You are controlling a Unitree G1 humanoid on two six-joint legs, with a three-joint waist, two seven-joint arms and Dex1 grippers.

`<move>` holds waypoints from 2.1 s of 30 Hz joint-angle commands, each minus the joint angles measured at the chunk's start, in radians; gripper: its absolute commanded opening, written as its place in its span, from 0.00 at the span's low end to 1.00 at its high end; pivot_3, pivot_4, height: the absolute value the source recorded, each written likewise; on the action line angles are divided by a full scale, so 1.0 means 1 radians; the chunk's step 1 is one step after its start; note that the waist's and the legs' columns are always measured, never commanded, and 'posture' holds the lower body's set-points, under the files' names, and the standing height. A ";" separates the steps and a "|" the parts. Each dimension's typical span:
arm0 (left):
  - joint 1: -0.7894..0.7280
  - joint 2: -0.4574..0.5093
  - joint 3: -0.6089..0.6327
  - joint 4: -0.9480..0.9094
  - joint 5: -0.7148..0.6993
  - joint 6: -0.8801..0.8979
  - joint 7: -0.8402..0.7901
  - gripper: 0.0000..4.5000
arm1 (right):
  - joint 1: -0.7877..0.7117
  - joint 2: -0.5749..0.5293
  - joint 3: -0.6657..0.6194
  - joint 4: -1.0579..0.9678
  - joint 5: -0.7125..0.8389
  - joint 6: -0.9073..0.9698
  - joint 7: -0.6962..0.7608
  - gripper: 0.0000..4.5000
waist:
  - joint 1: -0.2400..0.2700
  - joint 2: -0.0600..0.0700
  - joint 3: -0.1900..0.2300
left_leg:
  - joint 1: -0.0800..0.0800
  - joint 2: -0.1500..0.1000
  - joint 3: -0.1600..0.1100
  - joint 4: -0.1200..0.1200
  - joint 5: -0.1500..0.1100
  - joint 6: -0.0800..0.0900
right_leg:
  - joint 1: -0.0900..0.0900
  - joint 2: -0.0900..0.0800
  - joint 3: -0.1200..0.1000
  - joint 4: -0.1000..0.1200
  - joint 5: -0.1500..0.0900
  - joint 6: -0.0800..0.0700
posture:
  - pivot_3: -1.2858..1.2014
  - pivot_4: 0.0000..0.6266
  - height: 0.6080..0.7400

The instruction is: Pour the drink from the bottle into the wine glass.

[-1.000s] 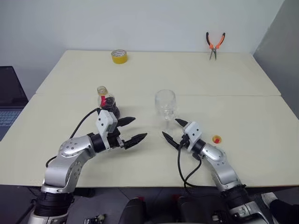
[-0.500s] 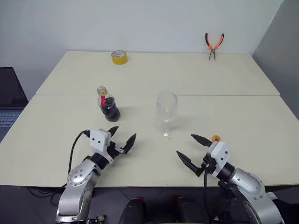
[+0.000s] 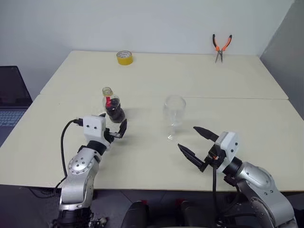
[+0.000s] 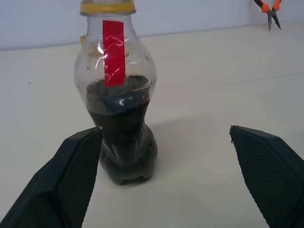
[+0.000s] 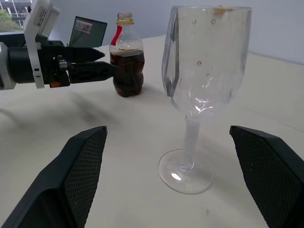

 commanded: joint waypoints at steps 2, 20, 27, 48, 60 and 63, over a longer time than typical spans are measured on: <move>-0.031 0.004 0.025 0.005 -0.014 0.028 0.016 1.00 | -0.013 0.004 -0.002 -0.038 0.016 -0.005 -0.007 0.99 | 0.000 0.000 0.000 | 0.000 0.000 0.000 0.000 0.000 0.000 | 0.000 0.000 0.000 0.000 0.000 0.000 | 0.52 0.24 1.00; -0.138 0.003 0.054 0.314 0.005 -0.069 0.010 1.00 | -0.023 0.007 -0.002 -0.042 0.032 0.002 -0.021 0.99 | 0.003 0.000 0.000 | 0.000 0.000 0.000 0.001 0.000 0.000 | 0.000 0.000 -0.001 0.000 0.000 0.000 | 0.52 0.24 1.00; -0.245 0.035 0.032 0.487 0.033 -0.151 -0.038 1.00 | 0.003 -0.047 -0.011 -0.111 0.121 0.041 0.036 0.99 | 0.003 0.000 0.000 | -0.001 0.000 0.000 0.001 0.000 0.000 | 0.000 0.000 -0.001 0.000 0.000 0.000 | 0.52 0.24 1.00; -0.367 0.017 0.021 0.586 0.019 -0.206 -0.095 1.00 | 0.033 -0.083 -0.012 -0.102 0.099 0.020 0.022 0.99 | 0.002 -0.001 0.000 | -0.001 0.000 -0.001 0.001 0.000 0.000 | 0.000 0.000 -0.001 0.000 0.000 0.000 | 0.52 0.24 1.00; -0.379 0.013 0.027 0.481 -0.013 -0.114 -0.080 0.27 | -0.002 -0.072 -0.010 -0.103 0.102 0.032 0.003 1.00 | 0.002 -0.001 0.001 | -0.001 0.000 -0.001 0.001 0.000 0.000 | 0.000 0.000 -0.001 0.000 0.000 0.000 | 0.52 0.24 1.00; -0.379 0.020 0.015 0.442 -0.010 -0.083 -0.080 0.22 | -0.014 -0.072 -0.016 -0.116 0.108 0.043 -0.011 1.00 | 0.002 -0.002 0.001 | -0.001 0.000 -0.001 0.001 0.000 0.000 | 0.000 0.000 -0.001 0.000 0.000 0.000 | 0.52 0.24 1.00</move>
